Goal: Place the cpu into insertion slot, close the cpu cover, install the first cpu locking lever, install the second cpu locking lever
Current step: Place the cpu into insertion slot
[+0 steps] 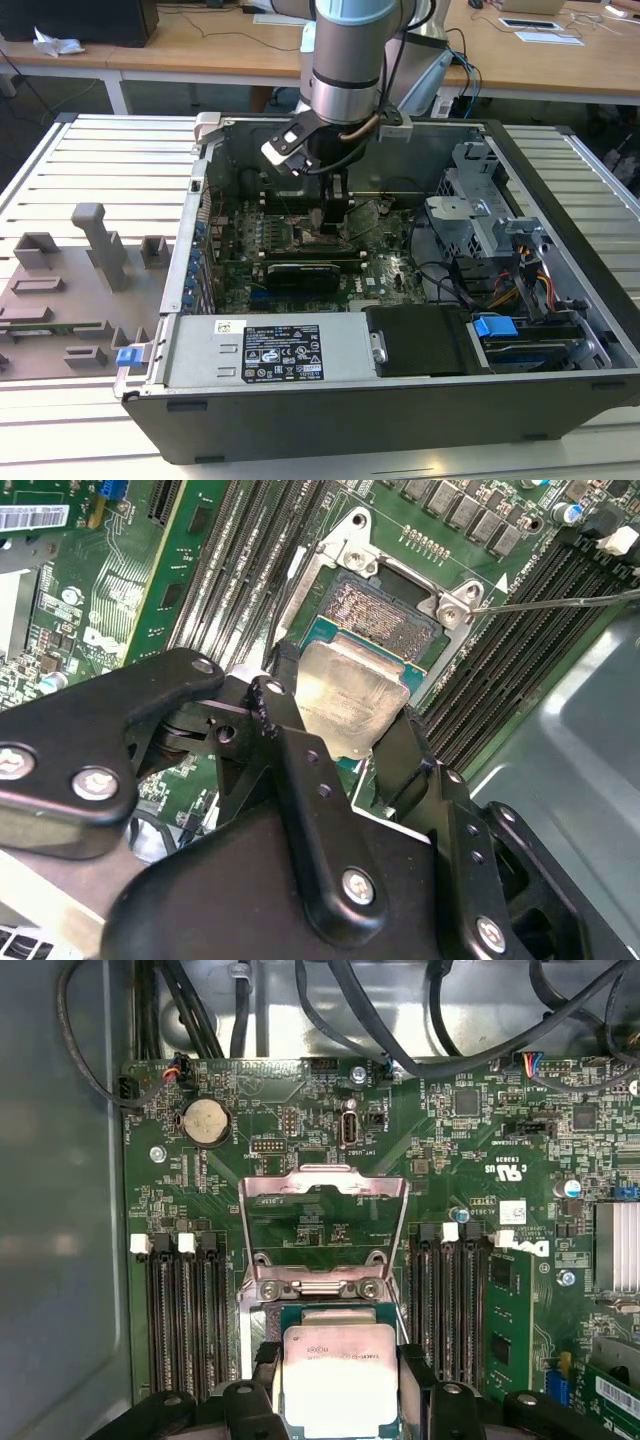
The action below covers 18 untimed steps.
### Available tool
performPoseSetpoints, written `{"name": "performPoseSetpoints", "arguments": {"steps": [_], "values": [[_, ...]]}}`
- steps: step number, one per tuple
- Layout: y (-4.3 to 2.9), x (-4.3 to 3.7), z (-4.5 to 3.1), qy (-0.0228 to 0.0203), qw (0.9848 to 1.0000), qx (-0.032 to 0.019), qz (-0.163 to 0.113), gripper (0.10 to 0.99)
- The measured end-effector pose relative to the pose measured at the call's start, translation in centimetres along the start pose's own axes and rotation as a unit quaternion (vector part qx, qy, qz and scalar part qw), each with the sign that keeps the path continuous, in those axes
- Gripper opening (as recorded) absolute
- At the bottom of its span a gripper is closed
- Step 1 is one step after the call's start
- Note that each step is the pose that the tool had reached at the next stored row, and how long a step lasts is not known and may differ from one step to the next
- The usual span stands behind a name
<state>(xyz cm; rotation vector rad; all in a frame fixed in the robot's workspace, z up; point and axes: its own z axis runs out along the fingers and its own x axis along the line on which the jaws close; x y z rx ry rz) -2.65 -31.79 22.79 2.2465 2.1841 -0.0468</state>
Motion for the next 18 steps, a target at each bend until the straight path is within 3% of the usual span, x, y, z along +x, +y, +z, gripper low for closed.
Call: {"name": "performPoseSetpoints", "arguments": {"steps": [6,12,15,18], "values": [[-0.01,0.32,0.91,0.0000,1.0000,0.0000,0.000,0.545],[-0.67,0.32,1.53,0.0000,1.0000,0.0000,0.000,0.545],[-1.00,0.33,2.46,0.0000,1.0000,0.0000,0.000,0.545],[-1.00,0.39,2.84,0.0000,1.0000,0.0000,-0.001,0.545]]}}
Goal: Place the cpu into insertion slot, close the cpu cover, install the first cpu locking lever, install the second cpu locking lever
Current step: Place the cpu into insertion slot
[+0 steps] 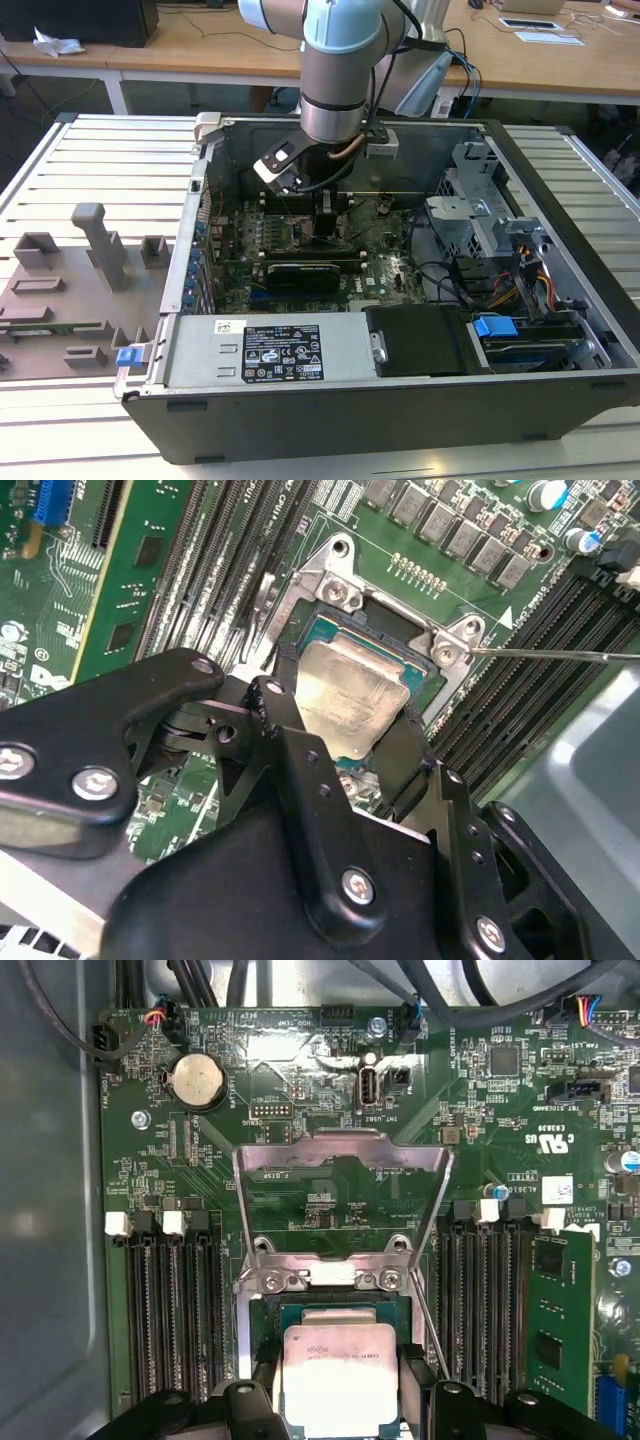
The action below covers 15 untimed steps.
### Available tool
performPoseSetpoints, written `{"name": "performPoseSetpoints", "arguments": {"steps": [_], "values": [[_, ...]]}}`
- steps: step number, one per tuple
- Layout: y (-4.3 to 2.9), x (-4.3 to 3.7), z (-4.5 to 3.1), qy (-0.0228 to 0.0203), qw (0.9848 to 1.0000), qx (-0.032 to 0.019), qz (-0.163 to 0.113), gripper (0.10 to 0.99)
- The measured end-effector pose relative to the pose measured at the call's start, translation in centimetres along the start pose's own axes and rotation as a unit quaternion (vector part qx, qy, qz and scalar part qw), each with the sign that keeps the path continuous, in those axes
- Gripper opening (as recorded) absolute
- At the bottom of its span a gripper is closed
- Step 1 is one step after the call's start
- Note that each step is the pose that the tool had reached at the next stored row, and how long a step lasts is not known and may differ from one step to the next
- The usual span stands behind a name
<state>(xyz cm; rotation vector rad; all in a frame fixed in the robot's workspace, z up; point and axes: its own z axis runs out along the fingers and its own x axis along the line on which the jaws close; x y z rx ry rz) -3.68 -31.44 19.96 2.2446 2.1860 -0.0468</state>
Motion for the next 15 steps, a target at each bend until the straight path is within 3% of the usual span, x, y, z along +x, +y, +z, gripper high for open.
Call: {"name": "performPoseSetpoints", "arguments": {"steps": [12,13,15], "values": [[0.05,0.13,0.27,0.0004,1.0000,-0.0003,0.000,0.545],[0.05,0.12,0.26,0.0001,1.0000,0.0000,0.000,0.620],[0.04,0.12,0.18,0.0000,1.0000,0.0000,0.000,0.620]]}}
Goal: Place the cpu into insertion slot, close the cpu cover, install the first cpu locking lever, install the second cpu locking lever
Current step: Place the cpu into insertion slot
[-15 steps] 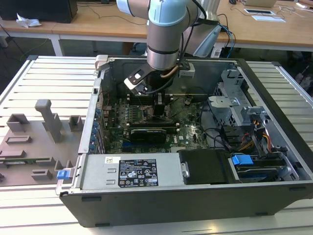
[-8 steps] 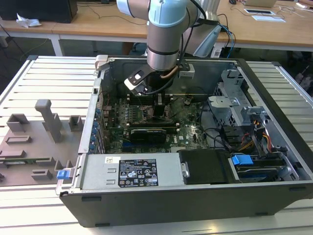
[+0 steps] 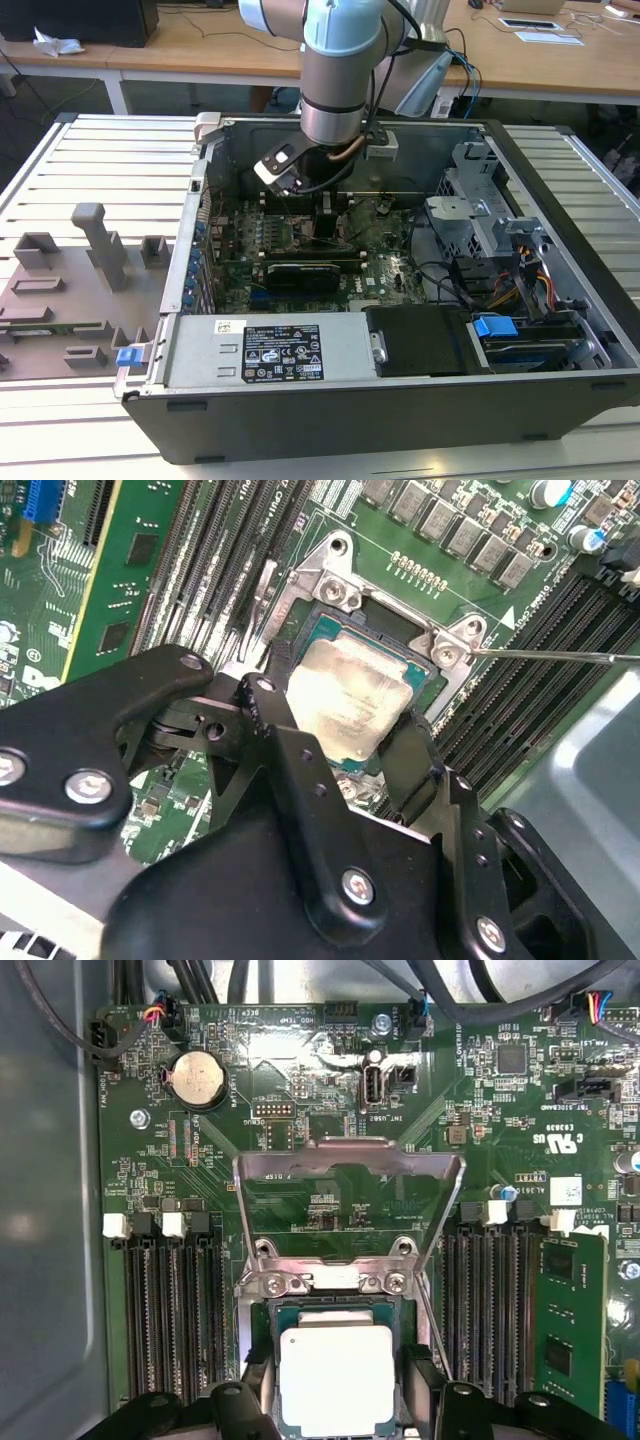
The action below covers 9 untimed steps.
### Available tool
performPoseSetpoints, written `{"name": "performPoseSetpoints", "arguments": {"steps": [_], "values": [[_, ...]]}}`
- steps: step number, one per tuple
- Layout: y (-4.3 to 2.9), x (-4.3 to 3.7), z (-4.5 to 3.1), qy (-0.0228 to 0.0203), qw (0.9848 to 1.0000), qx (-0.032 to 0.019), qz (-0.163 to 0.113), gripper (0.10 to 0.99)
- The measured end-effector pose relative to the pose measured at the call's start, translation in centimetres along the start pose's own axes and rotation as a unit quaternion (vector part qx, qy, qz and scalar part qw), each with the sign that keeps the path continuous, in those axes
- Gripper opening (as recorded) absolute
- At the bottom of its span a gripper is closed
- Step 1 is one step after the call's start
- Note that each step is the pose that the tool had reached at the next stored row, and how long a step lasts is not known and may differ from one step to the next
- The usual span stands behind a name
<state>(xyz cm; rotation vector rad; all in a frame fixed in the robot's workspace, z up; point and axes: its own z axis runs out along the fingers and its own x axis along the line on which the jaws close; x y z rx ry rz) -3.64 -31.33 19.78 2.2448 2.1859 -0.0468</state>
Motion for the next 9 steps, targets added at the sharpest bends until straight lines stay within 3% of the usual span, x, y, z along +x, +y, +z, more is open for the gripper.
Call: {"name": "performPoseSetpoints", "arguments": {"steps": [5,9], "values": [[-0.03,0.05,-0.86,-0.0009,1.0000,0.0000,0.000,0.620],[-0.07,0.01,-2.61,-0.0017,1.0000,-0.0001,0.000,0.235]]}}
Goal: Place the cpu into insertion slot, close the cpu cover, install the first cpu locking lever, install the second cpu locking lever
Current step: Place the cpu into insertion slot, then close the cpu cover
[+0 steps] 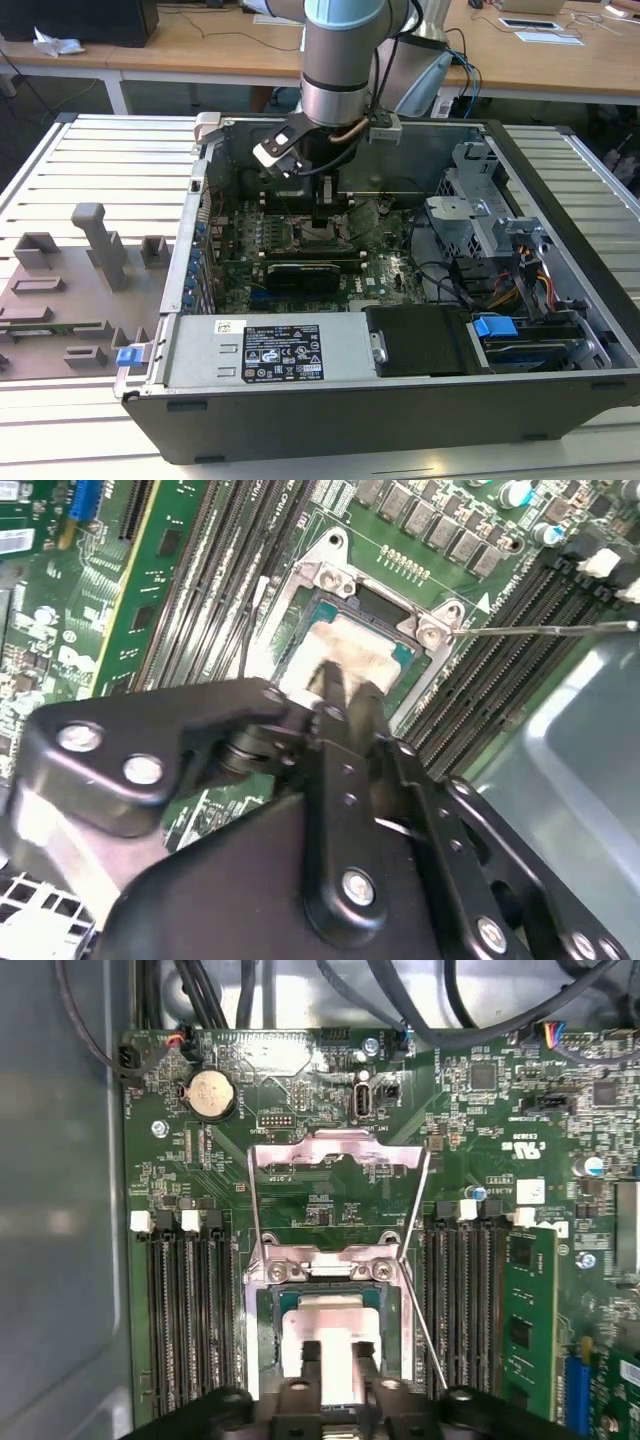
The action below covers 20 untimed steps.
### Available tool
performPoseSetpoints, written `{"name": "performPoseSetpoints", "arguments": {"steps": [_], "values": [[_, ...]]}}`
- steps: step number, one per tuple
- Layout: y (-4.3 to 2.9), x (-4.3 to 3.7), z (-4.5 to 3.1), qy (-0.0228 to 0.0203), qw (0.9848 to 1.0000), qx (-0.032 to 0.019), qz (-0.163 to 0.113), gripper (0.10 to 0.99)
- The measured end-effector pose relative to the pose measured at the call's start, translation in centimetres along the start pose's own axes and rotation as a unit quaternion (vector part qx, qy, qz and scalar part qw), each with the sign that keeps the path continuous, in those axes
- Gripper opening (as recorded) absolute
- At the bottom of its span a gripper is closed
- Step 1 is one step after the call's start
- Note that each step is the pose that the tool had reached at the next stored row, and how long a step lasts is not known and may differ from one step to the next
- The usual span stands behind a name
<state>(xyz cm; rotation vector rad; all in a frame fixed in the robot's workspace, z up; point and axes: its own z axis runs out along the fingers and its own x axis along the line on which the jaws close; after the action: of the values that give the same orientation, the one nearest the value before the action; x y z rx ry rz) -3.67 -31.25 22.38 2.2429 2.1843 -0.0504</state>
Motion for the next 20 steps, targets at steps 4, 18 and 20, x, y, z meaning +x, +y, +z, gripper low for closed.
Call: {"name": "performPoseSetpoints", "arguments": {"steps": [4,18,20], "values": [[-0.03,-0.07,-2.21,-0.0005,1.0000,0.0000,0.000,0.106],[-0.06,-0.12,-4.01,-0.0004,1.0000,0.0000,0.000,0.106],[-0.06,-0.12,-4.01,-0.0004,1.0000,0.0000,0.000,0.106]]}}
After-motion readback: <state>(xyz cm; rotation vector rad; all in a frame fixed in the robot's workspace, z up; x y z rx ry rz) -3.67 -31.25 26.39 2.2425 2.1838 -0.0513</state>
